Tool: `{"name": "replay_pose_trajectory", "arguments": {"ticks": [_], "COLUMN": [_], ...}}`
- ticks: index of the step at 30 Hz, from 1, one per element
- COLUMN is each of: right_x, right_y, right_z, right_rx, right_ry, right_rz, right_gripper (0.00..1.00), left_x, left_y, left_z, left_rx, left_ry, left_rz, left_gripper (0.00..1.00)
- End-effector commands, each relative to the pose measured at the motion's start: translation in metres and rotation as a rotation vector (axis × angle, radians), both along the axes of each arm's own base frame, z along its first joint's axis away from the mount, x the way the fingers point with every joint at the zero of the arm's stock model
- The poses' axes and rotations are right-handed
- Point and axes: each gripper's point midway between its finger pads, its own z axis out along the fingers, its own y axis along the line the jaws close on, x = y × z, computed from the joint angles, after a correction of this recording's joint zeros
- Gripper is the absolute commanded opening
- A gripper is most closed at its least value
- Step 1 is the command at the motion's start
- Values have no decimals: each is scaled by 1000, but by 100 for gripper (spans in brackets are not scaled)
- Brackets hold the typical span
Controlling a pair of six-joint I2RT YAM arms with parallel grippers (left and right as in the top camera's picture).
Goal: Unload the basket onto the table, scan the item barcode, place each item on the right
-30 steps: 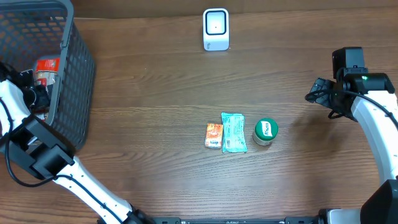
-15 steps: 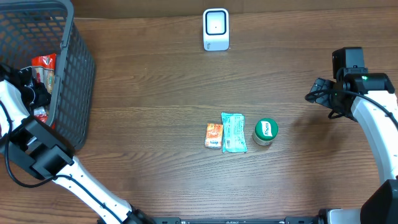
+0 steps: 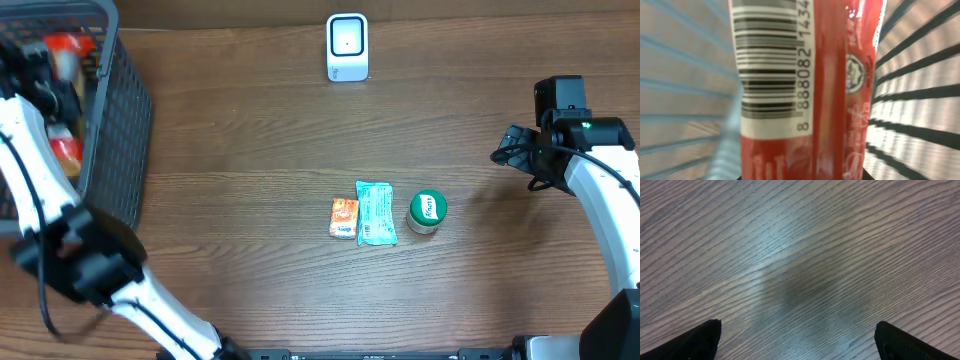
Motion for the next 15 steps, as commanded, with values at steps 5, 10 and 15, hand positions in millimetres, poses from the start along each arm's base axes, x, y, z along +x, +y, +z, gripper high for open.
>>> {"name": "replay_pose_trajectory", "arguments": {"ticks": [5, 10, 15], "right_x": [4, 4, 4], "right_y": [-4, -4, -4], "right_z": [7, 7, 7], "right_rx": [-13, -14, -13], "right_ry": [-20, -20, -20], "right_rz": [-5, -5, -5], "right_gripper": [100, 100, 100], "left_x": [-83, -116, -131], "left_y": [-59, -120, -195], "left_z": [263, 300, 280], "left_rx": [203, 36, -203], "left_ry": [-540, -673, -594], "left_rz": [155, 108, -42], "left_gripper": [14, 8, 6]}}
